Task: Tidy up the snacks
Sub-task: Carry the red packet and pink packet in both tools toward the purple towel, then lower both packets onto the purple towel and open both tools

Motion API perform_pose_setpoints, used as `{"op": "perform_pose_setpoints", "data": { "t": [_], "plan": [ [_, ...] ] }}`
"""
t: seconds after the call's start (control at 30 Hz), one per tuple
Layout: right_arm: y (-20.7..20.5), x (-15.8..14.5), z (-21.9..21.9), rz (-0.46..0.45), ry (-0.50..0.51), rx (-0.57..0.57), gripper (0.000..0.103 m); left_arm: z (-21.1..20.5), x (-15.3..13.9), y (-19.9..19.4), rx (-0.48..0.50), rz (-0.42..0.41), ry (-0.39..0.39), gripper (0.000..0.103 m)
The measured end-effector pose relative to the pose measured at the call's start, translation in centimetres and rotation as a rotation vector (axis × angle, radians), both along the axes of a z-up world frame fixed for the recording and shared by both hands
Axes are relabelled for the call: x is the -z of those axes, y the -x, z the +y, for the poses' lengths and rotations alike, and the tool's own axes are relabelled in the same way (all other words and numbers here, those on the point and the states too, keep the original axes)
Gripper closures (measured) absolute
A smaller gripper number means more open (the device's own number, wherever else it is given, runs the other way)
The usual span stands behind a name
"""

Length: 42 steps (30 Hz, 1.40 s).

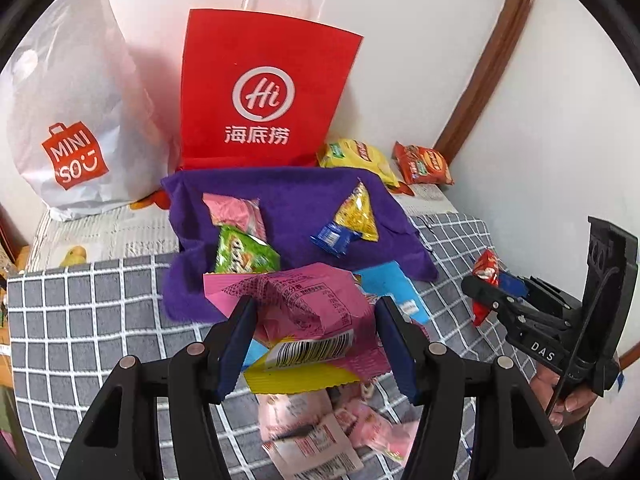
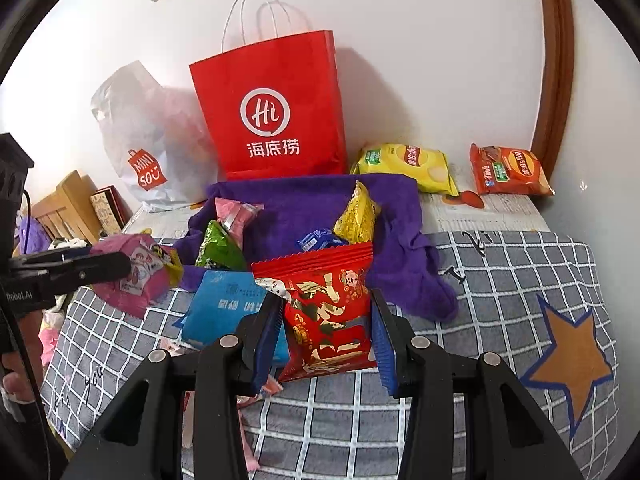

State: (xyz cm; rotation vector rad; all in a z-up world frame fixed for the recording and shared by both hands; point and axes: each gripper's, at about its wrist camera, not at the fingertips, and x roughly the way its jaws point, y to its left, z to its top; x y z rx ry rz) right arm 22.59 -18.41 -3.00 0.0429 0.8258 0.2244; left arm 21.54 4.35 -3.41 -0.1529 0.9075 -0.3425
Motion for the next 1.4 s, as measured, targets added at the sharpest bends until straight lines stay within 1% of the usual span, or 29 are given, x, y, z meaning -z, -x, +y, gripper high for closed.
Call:
{"op": "perform_pose_setpoints", "data": {
  "t": [0.3,0.53,0.67,0.8,0.9,0.97,1.03,1.2,1.4],
  "plan": [
    [-3.9,0.7,1.2,0.012,0.016,-0.028,0.061,2.0,0.2,-3.7,-0.051,0.008,-0.012,0.044],
    [-7.7,1.4,2.5,0.032,0.03,-0.058,0.061,2.8,0.1,-7.5,-0.096,0.014,0.003,0.044],
    [-9.9,2.5,3.1,0.063,0.038,-0.071,0.061,2.1,0.2,-9.6,-0.096,0.014,0.003,0.044],
    [-11.8,3.6,3.1,0.098,0.015,-0.067,0.061,1.0,0.6,-11.7,-0.092,0.01,-0.009,0.044],
    [-13.2,5.0,3.2,0.142,0.02,-0.068,0.061,0.2,1.5,-13.1,-0.086,0.003,-0.025,0.044],
    [-13.9,5.8,3.3,0.172,0.026,-0.074,0.061,-0.1,2.2,-14.0,-0.091,0.008,-0.045,0.044],
    [-14.4,6.4,3.4,0.189,0.016,-0.085,0.061,-0.3,3.0,-15.0,-0.091,0.016,-0.048,0.044],
    [-15.6,8.0,3.8,0.231,0.003,-0.084,0.061,-0.1,4.1,-16.1,-0.095,0.016,-0.047,0.044],
    [-16.3,9.0,4.8,0.245,0.056,-0.09,0.06,0.1,4.5,-16.4,-0.091,0.014,-0.014,0.043]
  ]
}}
